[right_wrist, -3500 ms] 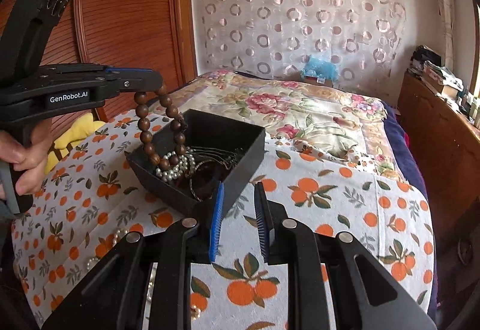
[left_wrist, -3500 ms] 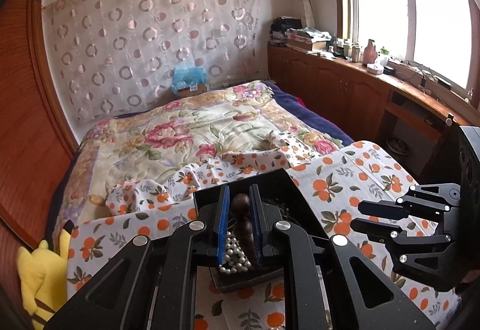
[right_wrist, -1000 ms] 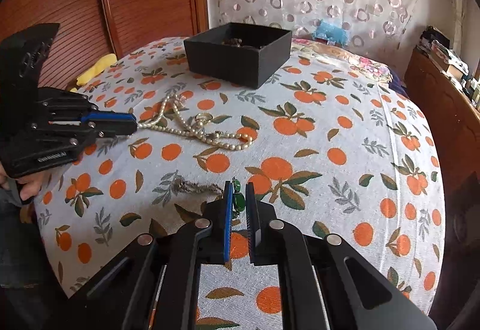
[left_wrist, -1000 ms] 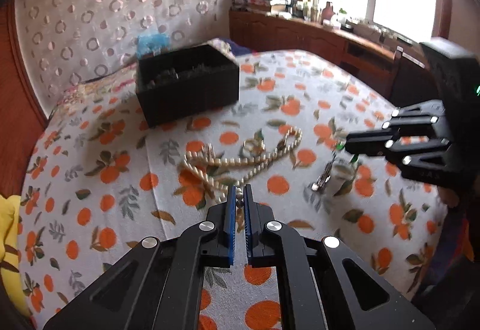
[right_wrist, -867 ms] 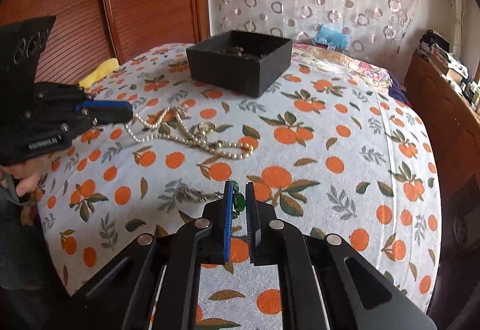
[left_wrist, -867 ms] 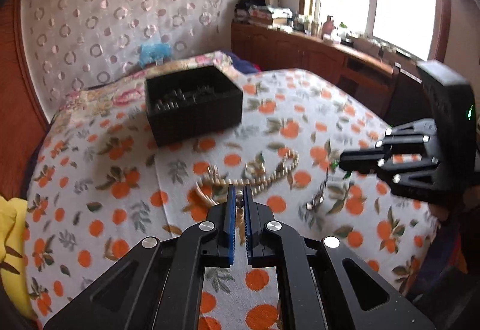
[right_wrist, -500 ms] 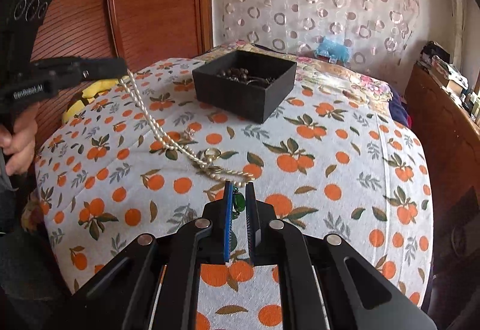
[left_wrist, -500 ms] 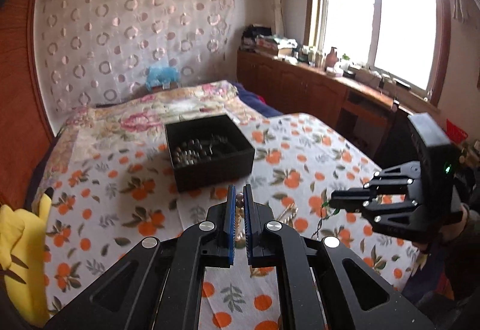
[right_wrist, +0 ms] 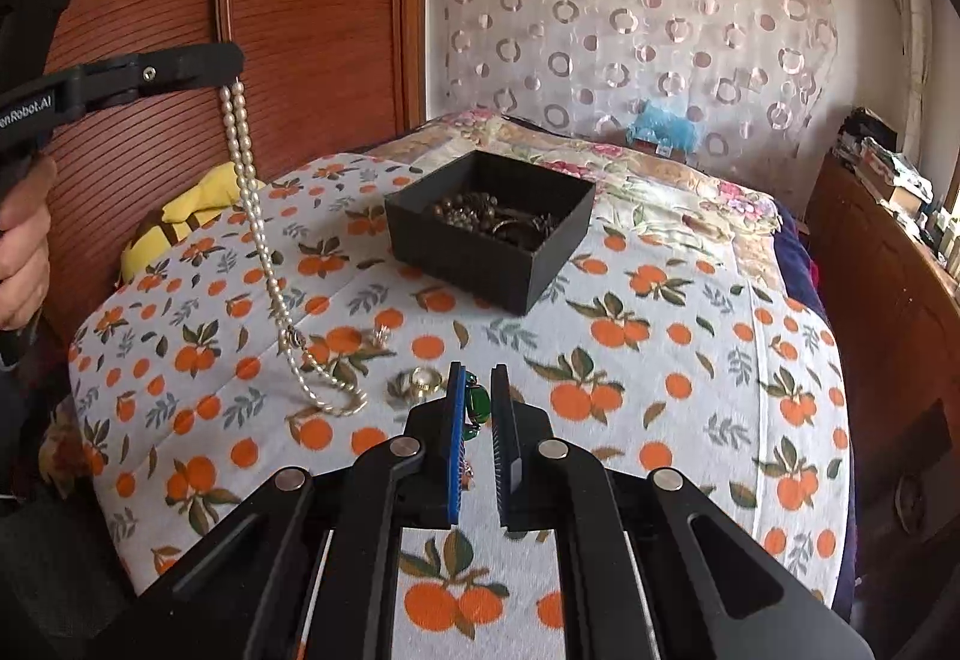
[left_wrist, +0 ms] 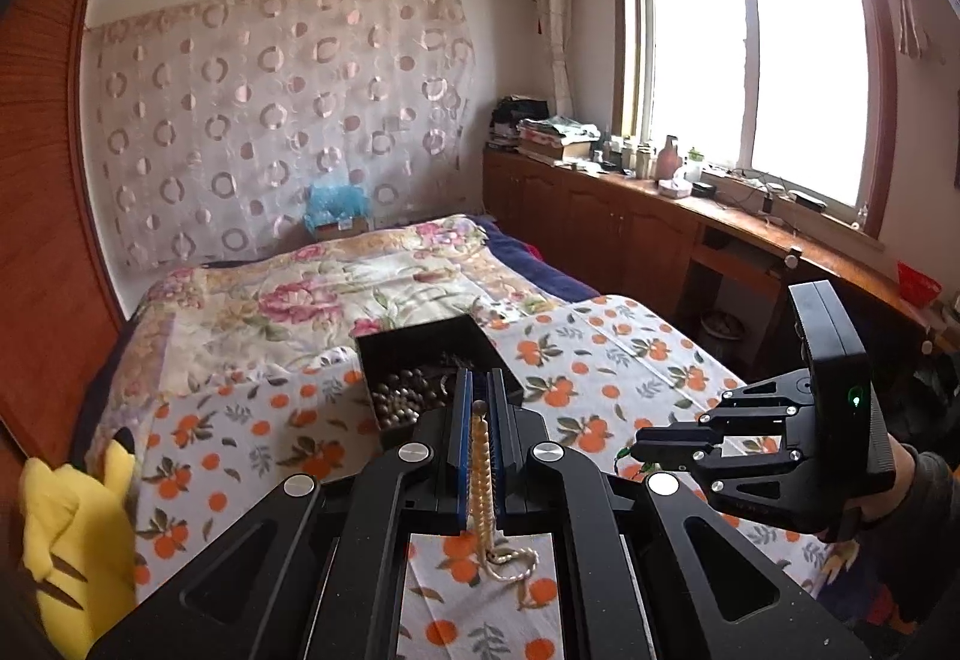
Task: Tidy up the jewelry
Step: 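Grasp and lift the pearl necklace with the left gripper while the right gripper lifts the green-pendant chain, then lower the necklace and chain into the black box and open both grippers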
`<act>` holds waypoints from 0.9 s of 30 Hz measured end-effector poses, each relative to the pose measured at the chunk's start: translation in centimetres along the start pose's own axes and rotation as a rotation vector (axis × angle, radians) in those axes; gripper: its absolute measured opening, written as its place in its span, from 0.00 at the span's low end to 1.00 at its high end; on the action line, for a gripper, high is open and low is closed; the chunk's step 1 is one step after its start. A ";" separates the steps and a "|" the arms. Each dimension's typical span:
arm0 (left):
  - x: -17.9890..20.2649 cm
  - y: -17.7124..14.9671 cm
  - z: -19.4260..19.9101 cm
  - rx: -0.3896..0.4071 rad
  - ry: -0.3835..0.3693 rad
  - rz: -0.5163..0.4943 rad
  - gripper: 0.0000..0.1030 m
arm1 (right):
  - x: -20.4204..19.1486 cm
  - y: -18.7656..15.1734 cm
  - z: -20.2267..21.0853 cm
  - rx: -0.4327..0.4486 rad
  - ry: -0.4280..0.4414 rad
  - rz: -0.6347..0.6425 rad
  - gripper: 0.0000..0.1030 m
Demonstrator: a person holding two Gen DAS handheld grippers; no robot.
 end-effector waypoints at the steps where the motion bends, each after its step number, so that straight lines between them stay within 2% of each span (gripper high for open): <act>1: -0.2 0.2 -0.1 0.000 0.007 0.001 0.04 | 0.1 0.4 -0.1 0.002 0.004 -0.002 0.09; 15: -1.7 2.4 -2.3 -0.003 0.028 0.006 0.04 | 1.6 3.4 -0.6 0.032 0.029 -0.029 0.09; 23: -1.1 6.3 -0.9 0.040 -0.015 0.002 0.04 | 1.9 5.4 0.0 0.035 0.054 -0.026 0.09; 27: -0.9 8.8 0.3 0.076 -0.011 -0.015 0.04 | 2.3 7.1 0.4 0.043 0.061 -0.019 0.09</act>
Point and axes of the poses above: each gripper's, at about its wrist camera, not at the fingertips, and z roughly against the way its jaws point, x to its right, y to its top, the point moved 10 cm from there along -z, roughly the way its jaws point, and after that the axes turned 12 degrees about -x, right-handed, at the moved point
